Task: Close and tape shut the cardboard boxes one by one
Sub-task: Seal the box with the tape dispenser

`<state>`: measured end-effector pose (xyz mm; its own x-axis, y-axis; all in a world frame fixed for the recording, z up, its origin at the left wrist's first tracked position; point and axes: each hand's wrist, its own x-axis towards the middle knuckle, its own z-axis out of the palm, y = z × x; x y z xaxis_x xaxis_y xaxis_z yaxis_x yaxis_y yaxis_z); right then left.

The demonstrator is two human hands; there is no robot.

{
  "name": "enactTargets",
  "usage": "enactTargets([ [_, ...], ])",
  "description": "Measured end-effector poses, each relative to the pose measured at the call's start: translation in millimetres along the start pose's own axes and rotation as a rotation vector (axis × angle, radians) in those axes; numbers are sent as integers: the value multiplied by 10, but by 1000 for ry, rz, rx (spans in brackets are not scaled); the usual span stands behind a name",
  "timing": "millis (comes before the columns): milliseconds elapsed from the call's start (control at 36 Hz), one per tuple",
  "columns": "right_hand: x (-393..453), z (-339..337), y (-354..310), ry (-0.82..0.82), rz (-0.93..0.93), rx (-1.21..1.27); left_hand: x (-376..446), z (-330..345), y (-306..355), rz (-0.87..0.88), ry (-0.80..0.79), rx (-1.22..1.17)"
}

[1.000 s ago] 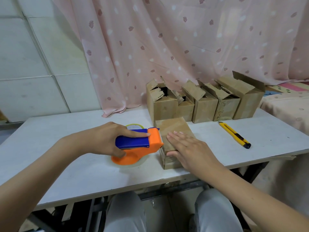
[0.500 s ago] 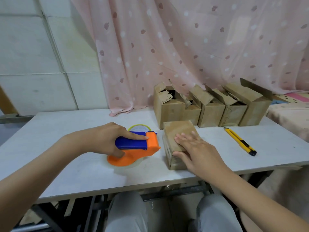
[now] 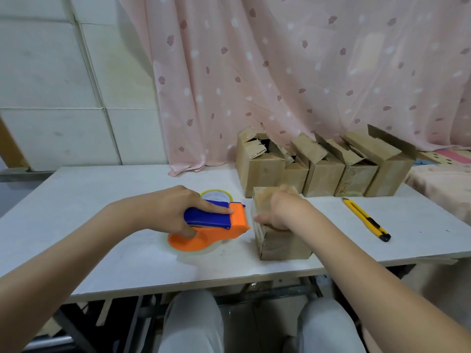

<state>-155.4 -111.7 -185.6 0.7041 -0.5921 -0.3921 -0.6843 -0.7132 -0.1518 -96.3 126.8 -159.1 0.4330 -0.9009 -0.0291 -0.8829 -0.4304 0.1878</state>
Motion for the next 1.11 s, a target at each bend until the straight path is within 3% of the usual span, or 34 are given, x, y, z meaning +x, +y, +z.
enactTargets([
  [83, -12, -89, -44, -19, -35, -128, 12, -8, 21, 4, 3, 8],
  [167, -231, -241, -34, 2, -181, -346, 30, -14, 34, -3, 0, 11],
  [278, -454, -409, 4, -82, -253, -364, 80, -29, 68, -6, -9, 52],
  [444, -447, -539, 212, -80, -221, -25, 47, -48, 41, -16, 5, -4],
  [639, -359, -500, 503, -207, -231, 420, 5, -154, 98, 32, 52, -71],
  [1111, -102, -292, 966, -362, -273, 818, -47, -6, -63, 51, 27, 3],
])
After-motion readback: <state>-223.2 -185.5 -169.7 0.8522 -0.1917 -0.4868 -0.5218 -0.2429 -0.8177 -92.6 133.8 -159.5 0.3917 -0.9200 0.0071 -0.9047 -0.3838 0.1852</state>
